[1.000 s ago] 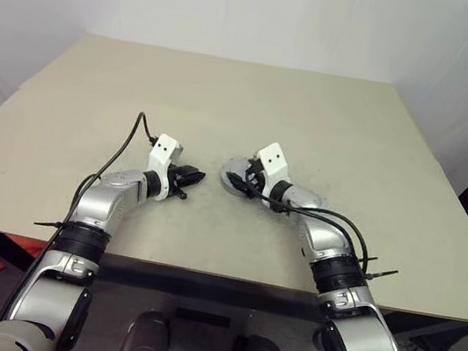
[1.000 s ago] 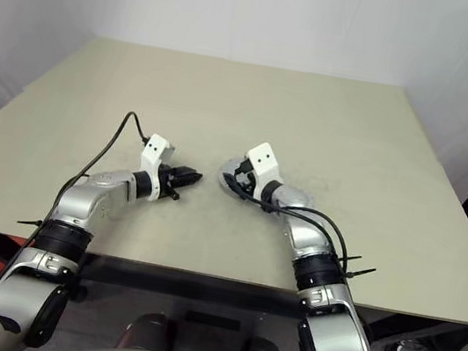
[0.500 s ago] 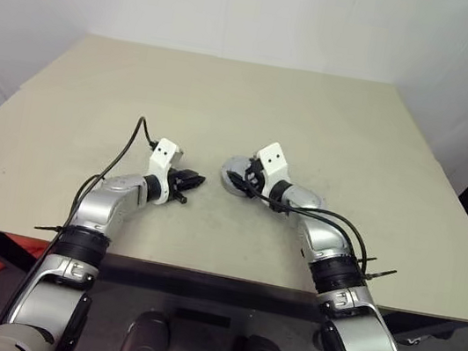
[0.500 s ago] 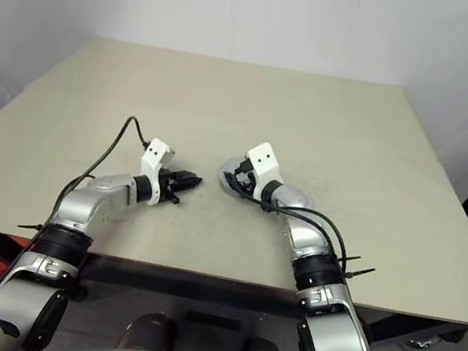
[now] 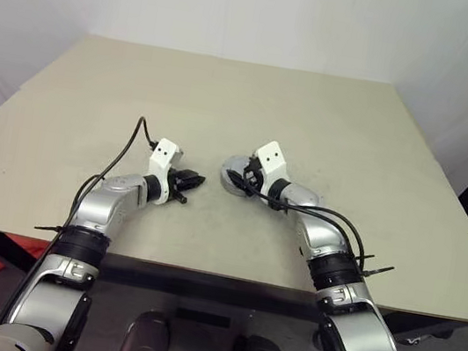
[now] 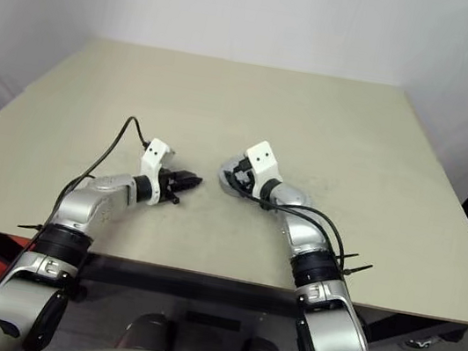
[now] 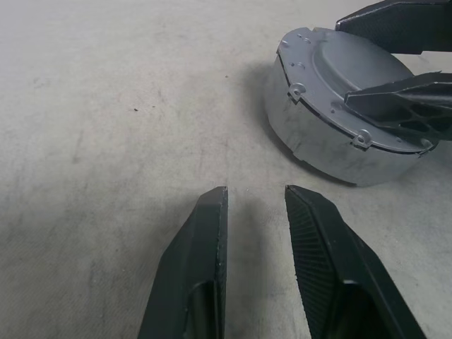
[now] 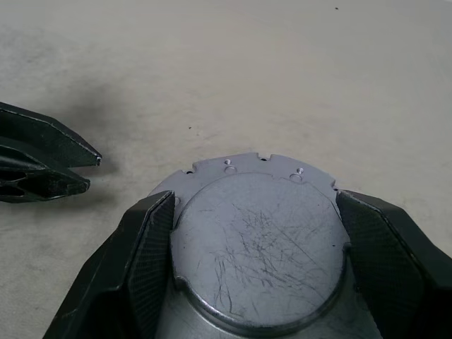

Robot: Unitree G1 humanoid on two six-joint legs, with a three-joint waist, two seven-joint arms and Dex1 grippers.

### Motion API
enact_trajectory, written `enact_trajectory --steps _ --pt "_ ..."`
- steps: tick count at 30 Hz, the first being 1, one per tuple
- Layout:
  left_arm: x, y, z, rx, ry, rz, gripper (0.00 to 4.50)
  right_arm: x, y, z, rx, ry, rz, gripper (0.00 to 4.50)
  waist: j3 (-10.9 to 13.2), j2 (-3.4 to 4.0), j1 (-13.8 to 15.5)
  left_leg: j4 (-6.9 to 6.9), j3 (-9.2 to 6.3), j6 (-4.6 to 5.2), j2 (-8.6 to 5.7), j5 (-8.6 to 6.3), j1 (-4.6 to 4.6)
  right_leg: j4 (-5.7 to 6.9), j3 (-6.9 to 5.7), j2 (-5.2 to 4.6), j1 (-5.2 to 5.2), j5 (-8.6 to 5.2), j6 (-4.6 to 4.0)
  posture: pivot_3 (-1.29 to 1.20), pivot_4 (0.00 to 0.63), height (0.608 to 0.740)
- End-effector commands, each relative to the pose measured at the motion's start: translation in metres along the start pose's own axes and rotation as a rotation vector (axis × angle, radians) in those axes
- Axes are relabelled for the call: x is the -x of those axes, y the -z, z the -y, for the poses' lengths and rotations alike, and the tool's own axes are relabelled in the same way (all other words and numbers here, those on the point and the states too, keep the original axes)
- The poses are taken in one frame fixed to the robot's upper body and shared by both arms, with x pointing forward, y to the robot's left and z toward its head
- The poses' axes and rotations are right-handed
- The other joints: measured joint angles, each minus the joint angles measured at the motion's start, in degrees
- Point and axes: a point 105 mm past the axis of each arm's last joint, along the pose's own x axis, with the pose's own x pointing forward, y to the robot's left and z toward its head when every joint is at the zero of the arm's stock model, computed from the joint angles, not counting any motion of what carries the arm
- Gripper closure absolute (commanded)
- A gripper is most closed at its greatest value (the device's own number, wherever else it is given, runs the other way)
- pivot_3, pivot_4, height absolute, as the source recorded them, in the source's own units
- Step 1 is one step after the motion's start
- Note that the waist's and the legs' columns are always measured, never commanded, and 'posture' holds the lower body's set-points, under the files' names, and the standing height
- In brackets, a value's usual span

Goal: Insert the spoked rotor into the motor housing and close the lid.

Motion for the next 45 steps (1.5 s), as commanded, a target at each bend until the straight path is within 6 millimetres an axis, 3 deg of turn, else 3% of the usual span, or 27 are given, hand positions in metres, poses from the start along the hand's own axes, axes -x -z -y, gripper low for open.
enact_trajectory --steps 1,9,18,31,35,42,45 --pt "0.001 -0.010 0.002 -0.032 0.007 0.028 3.13 0.000 0.009 0.000 0.012 -0.009 -0.045 1.30 0.0 0.00 0.0 0.00 0.00 0.00 0.00 0.00 0.00 0.00 0.00 0.00 0.00 0.00 0.00 0.00 0.000 0.740" --pt "-0.002 -0.012 0.007 -0.010 0.019 0.039 3.13 0.009 0.038 -0.010 -0.012 -0.094 -0.194 1.30 -0.1 -0.06 0.2 0.00 -0.01 0.10 0.00 -0.06 0.02 -0.04 0.00 -0.02 0.10 -0.01 0.01 0.00 0.000 0.740" --pt "-0.020 -0.030 0.020 0.068 0.044 0.084 3.13 0.009 0.040 -0.009 -0.017 -0.082 -0.221 1.30 -0.2 -0.25 0.3 0.01 -0.01 0.26 -0.05 -0.15 0.08 -0.08 0.02 -0.10 0.22 -0.07 0.08 0.00 0.000 0.740" --pt "-0.016 -0.023 0.019 0.069 0.039 0.072 3.13 0.010 0.059 -0.007 -0.017 -0.057 -0.313 1.30 -0.2 -0.25 0.3 0.01 -0.01 0.41 -0.07 -0.25 0.41 -0.10 0.03 -0.12 0.56 -0.13 0.13 0.00 0.000 0.740" --pt "-0.015 -0.022 0.019 0.070 0.037 0.072 3.13 0.007 0.068 -0.009 -0.019 -0.054 -0.348 1.30 -0.3 -0.26 0.2 -0.03 0.00 0.55 -0.07 -0.35 0.95 -0.12 0.04 -0.12 1.03 -0.37 0.44 0.00 0.000 0.740" --pt "-0.012 -0.022 0.014 0.070 0.024 0.072 3.13 0.007 0.062 -0.005 -0.031 -0.045 -0.326 1.30 -0.3 -0.26 0.1 -0.05 -0.01 0.52 -0.06 -0.33 1.15 -0.11 0.06 -0.12 1.15 -0.44 0.57 0.00 0.000 0.740" --pt "-0.012 -0.021 0.014 0.071 0.022 0.071 3.13 0.007 0.050 -0.005 -0.040 -0.061 -0.278 1.30 -0.3 -0.26 0.1 -0.06 -0.01 0.53 -0.07 -0.34 1.13 -0.12 0.07 -0.12 1.14 -0.45 0.56 0.00 0.000 0.740"
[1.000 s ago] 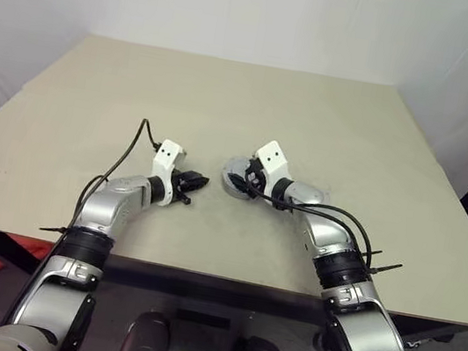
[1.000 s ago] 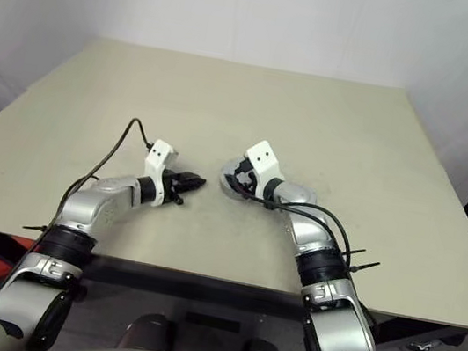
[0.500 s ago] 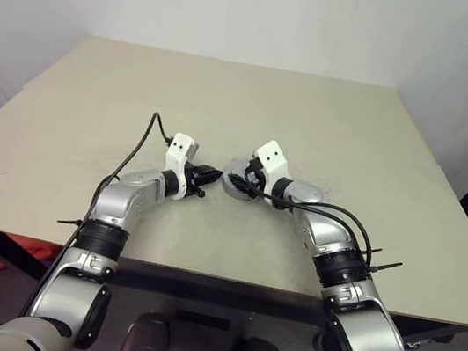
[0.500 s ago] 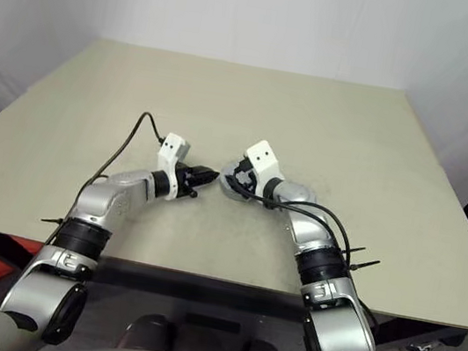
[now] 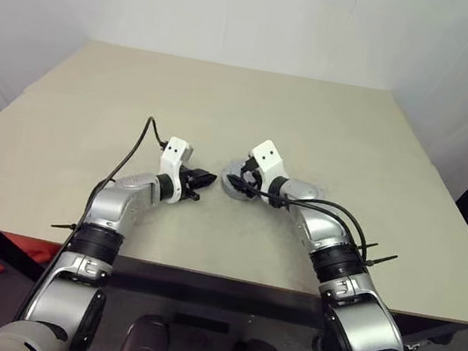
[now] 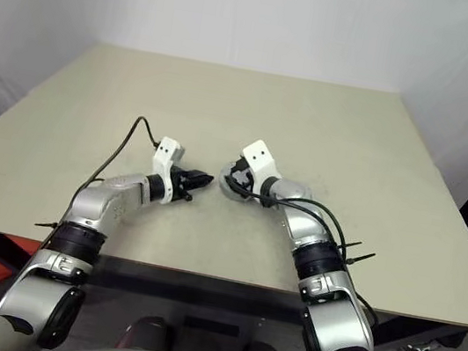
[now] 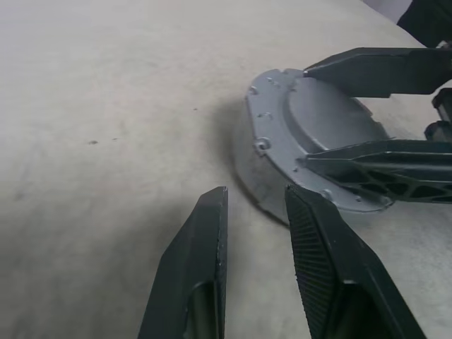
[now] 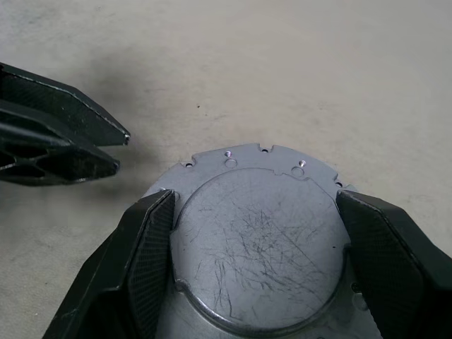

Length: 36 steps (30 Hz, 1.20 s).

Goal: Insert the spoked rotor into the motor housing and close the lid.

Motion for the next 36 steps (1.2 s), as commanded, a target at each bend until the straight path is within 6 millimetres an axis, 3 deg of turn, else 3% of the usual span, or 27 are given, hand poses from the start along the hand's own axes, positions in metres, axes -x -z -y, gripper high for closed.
enact_trajectory --steps 1,9,21,30,36 --pt "0.003 -0.014 0.002 -0.025 0.006 0.050 3.13 0.003 0.038 -0.005 -0.061 -0.024 -0.130 1.30 0.0 0.00 0.0 0.00 0.00 0.00 0.00 0.00 -0.02 0.00 0.00 0.00 -0.01 0.00 0.00 0.00 0.000 0.740" --pt "0.002 -0.014 0.003 -0.027 0.009 0.049 3.13 0.009 0.004 -0.007 -0.098 -0.060 -0.019 1.30 0.0 0.00 0.0 -0.16 0.01 -0.01 -0.02 0.00 -0.35 -0.04 0.00 0.00 -0.30 0.05 -0.40 0.00 0.000 0.740" --pt "0.003 -0.011 0.005 -0.032 0.014 0.042 3.13 0.010 -0.003 -0.001 -0.028 -0.018 -0.010 1.30 0.0 0.00 0.0 -0.29 0.03 -0.04 -0.01 0.00 -0.34 -0.03 -0.02 0.02 -0.38 -0.10 -0.48 0.00 0.000 0.740" --pt "0.002 -0.007 0.008 -0.031 0.020 0.035 3.13 0.019 -0.036 0.004 0.058 0.000 0.063 1.30 0.1 0.01 0.0 -0.29 0.03 -0.06 -0.01 0.01 -0.46 -0.01 -0.02 0.02 -0.49 -0.09 -0.47 0.00 0.000 0.740" --pt "0.001 -0.006 0.010 -0.031 0.025 0.031 3.13 0.017 -0.035 0.006 0.051 0.007 0.057 1.30 0.1 0.01 0.0 -0.27 0.03 -0.11 -0.01 0.05 -0.82 0.02 -0.02 0.02 -0.86 -0.08 -0.49 0.00 0.000 0.740"
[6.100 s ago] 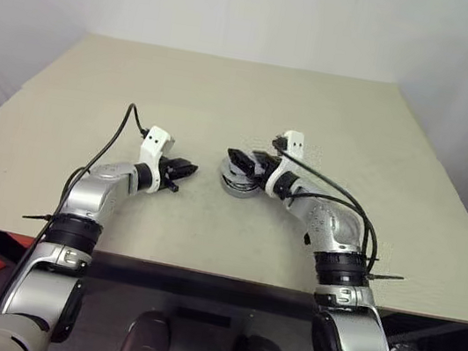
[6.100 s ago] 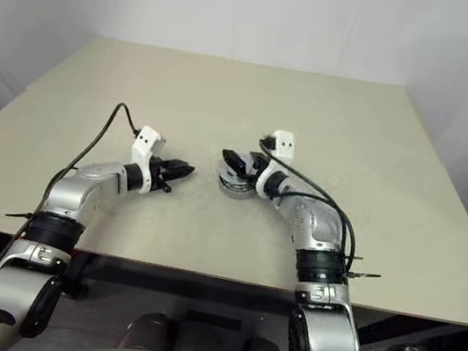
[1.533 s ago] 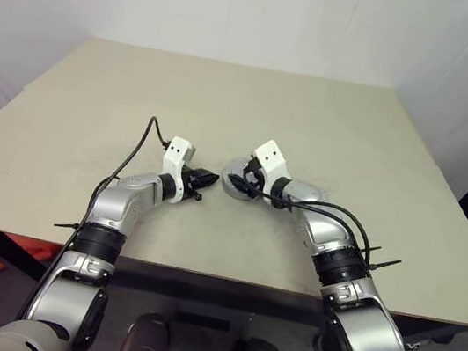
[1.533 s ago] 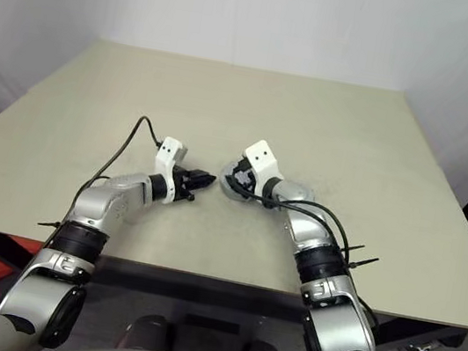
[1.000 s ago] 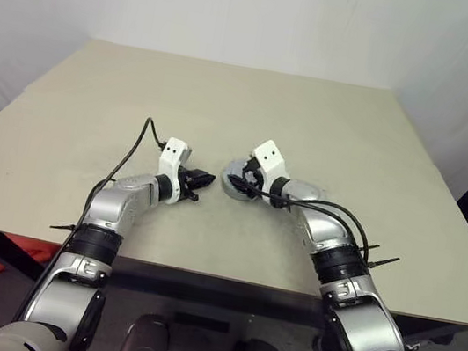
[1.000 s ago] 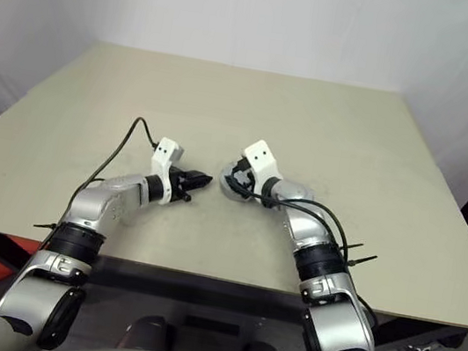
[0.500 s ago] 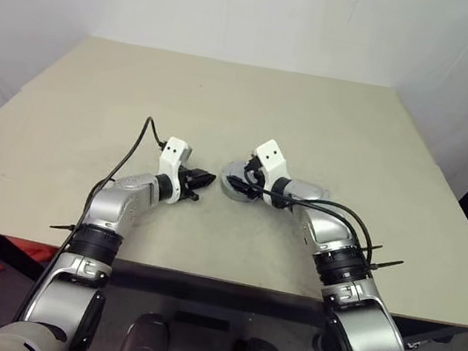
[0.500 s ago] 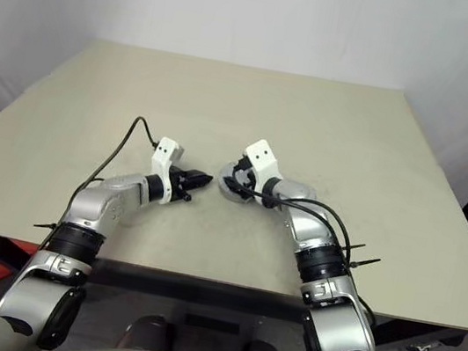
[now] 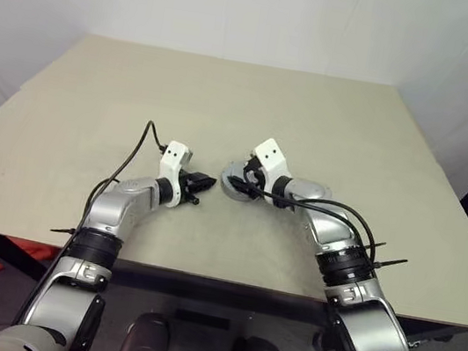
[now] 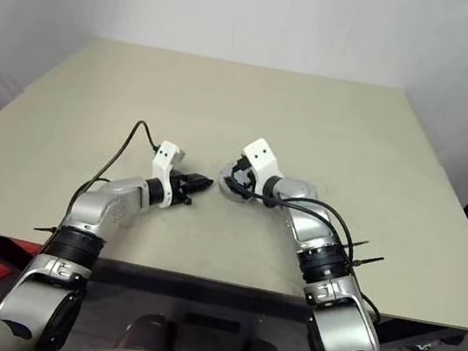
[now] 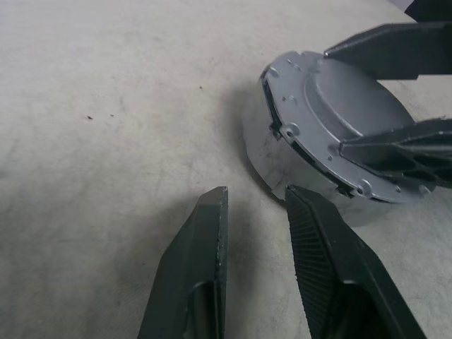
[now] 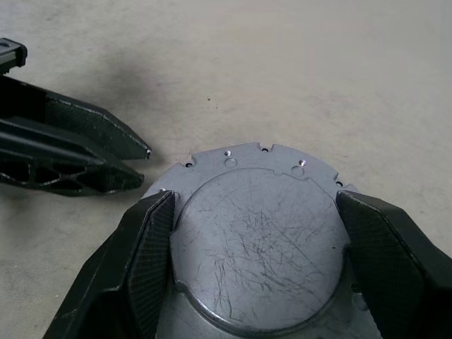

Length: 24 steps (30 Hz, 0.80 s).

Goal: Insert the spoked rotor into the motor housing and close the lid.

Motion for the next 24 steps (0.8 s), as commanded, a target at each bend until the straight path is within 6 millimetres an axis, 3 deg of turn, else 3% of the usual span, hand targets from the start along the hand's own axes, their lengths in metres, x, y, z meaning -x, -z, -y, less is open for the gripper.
enact_trajectory --steps 1,24 --pt "0.001 -0.013 0.005 -0.035 0.014 0.043 3.13 0.004 -0.019 0.008 0.046 0.033 0.049 1.30 0.0 0.00 0.0 0.01 0.00 0.00 0.00 0.00 -0.07 0.01 0.00 0.00 -0.06 0.00 0.00 0.00 0.000 0.740" --pt "0.006 -0.008 0.006 -0.032 0.004 0.038 3.13 -0.004 0.000 0.004 -0.005 0.024 -0.005 1.30 0.0 0.00 -0.1 0.07 0.00 -0.05 0.02 0.04 -0.01 0.08 0.00 0.00 -0.03 0.02 -0.02 0.00 0.000 0.740"
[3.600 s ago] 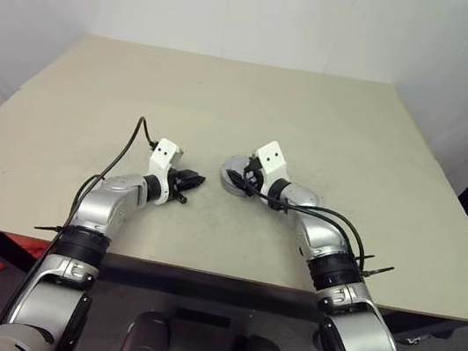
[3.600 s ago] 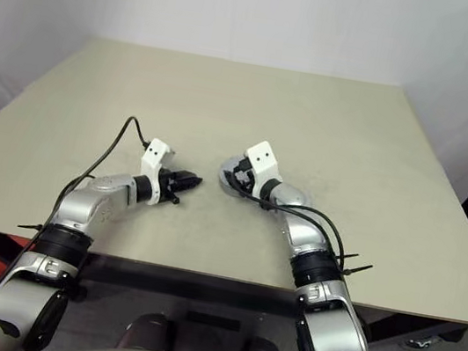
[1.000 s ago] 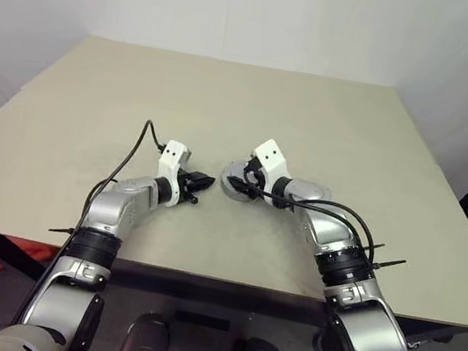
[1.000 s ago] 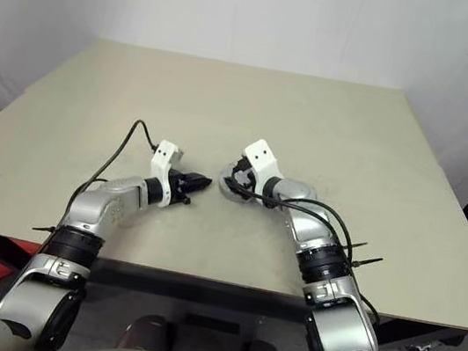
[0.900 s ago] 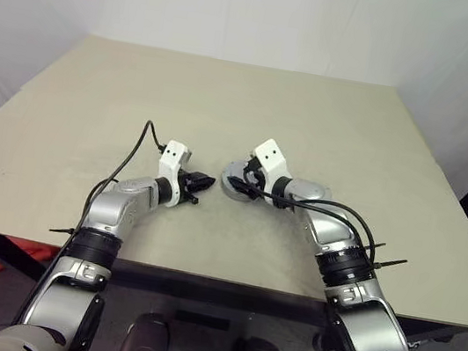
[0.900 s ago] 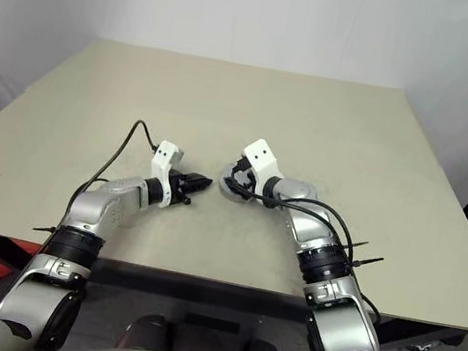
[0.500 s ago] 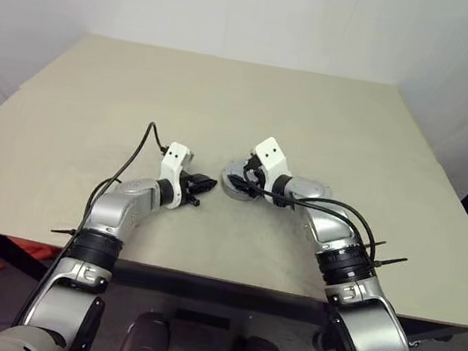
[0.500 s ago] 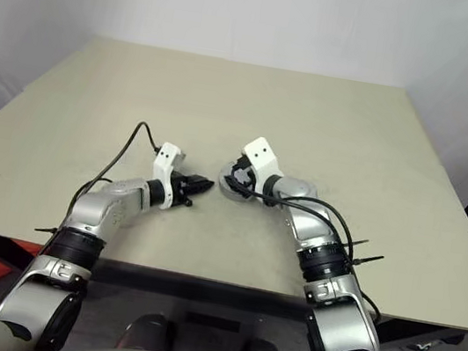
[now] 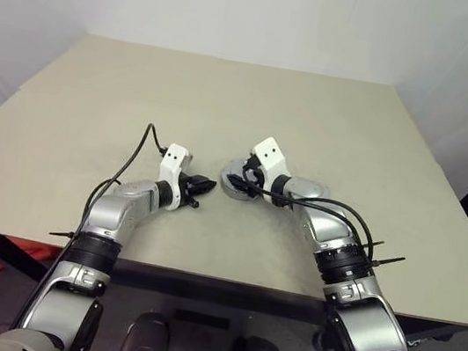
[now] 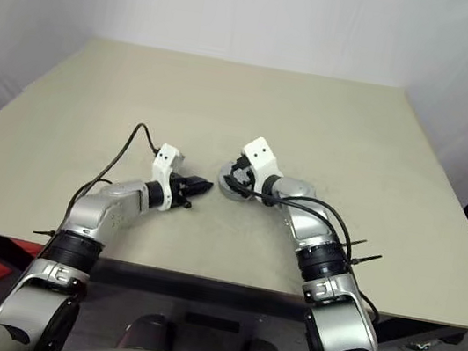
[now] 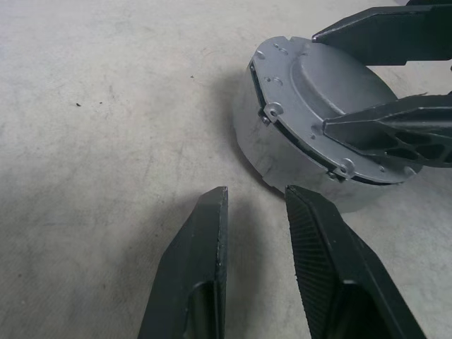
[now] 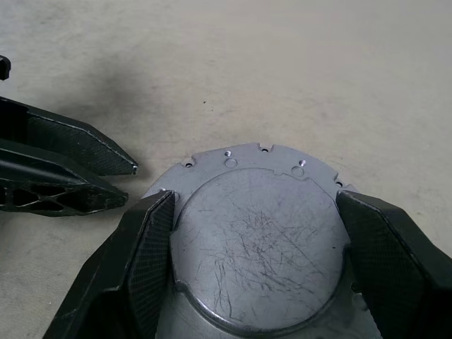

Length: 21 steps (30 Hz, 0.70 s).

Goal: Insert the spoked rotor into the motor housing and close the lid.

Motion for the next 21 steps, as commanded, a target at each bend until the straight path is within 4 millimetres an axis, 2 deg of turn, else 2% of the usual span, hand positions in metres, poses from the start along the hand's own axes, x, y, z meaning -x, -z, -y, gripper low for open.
enact_trajectory --steps 1,13,21 --pt "0.001 -0.013 0.005 -0.027 0.011 0.040 3.13 -0.002 0.000 0.003 0.000 0.018 -0.011 1.30 0.0 0.00 0.0 0.00 0.00 -0.01 0.00 0.01 0.00 0.00 0.00 0.00 0.00 0.00 0.00 0.00 0.000 0.740" --pt "0.003 -0.012 0.002 -0.019 0.002 0.038 3.13 -0.007 0.003 -0.001 -0.003 0.007 -0.026 1.30 0.0 0.00 -0.1 0.00 0.00 -0.03 0.01 0.02 0.08 0.03 0.00 0.01 0.04 0.01 -0.01 0.00 0.000 0.740" --pt "-0.012 -0.028 0.004 0.093 0.011 0.086 3.13 -0.006 0.011 0.000 -0.003 0.009 -0.047 1.30 0.0 0.00 -0.1 0.00 0.01 0.04 0.01 -0.02 0.34 0.02 0.00 0.01 0.32 0.01 -0.01 0.00 0.000 0.740"
